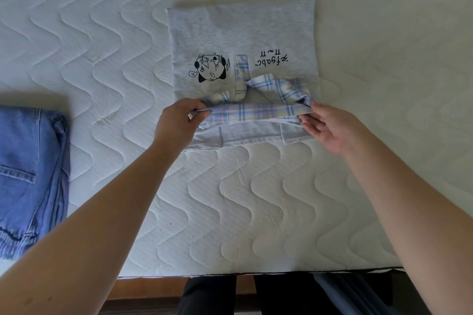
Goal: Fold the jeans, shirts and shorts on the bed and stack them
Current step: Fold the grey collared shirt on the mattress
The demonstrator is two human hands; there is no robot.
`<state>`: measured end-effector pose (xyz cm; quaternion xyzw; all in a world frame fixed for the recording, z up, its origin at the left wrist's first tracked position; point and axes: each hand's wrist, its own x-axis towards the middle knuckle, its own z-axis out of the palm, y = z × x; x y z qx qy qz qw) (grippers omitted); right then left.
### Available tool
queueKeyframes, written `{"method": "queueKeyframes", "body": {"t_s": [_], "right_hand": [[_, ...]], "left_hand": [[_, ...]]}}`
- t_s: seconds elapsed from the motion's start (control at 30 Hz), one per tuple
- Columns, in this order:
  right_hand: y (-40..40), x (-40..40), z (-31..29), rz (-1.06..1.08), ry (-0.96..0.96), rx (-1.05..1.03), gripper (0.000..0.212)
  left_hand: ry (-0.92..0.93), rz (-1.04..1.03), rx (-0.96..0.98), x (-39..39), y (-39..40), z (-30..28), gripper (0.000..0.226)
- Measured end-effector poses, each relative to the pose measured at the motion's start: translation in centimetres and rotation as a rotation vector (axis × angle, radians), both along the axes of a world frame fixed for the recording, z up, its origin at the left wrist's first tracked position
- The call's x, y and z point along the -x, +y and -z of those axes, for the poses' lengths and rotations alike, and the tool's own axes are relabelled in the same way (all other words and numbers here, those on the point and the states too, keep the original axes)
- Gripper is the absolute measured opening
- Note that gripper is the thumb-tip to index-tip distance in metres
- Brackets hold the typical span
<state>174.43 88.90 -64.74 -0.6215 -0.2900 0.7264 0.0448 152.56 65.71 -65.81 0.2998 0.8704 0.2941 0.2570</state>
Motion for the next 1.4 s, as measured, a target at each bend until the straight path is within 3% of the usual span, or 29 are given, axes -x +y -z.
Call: {"method": "queueKeyframes", "body": {"t_s": [0.1,0.27,0.37,0.47,0.63,0.77,0.87,0.97,1.2,1.3,1.4], "right_hand": [[0.1,0.0,0.2,-0.039,0.072,0.007,0.006],[-0.3,0.3,1.0,-0.408,-0.051,-0.153,0.007],[-0.4,0.3,1.0,-0.445,-0.151,-0.274,0.024],[-0.4,0.3,0.9,-0.394,-0.102,-0.397,0.014],[-0.2,0.2,0.6,-0.382,-0.022,-0.342,0.011],[0.2,-0.9,0.7,-0.381,0.013,-0.278,0.009],[0.3,-1.6,1.0,-0.438,-0.074,-0.319,0.003],[0.1,-1.9,1.4,-0.467,-0.149,-0.384,0.011],[-0.9,-0.9,1.7,-0.171,0.023,-0.062,0.01],[-0.7,-0.6,1.3,-0.031,0.162,0.09,0.013],[-0.5,-0.3,0.9,0.031,0.252,0.157,0.015]], "left_hand": [[0.096,0.181,0.056,-0.2,0.0,-0.4,0.019],[0.25,0.431,0.218,-1.8,0.3,-0.5,0.04],[0.285,0.4,0.265,-2.9,0.7,0.2,0.038],[0.3,0.345,0.212,-3.8,0.8,0.5,0.024],[0.351,0.217,0.004,-4.4,-0.6,0.4,0.013],[0.346,0.166,-0.068,-5.2,-1.8,0.6,0.014],[0.359,0.195,-0.004,-5.8,-2.1,0.8,0.015],[0.375,0.301,0.058,-6.8,-1.2,0.8,0.029],[0.147,0.355,0.244,-9.4,4.7,1.6,0.049],[0.087,0.324,0.263,-9.8,6.6,2.1,0.028],[0.119,0.181,0.106,-10.3,6.7,1.7,0.01]]}}
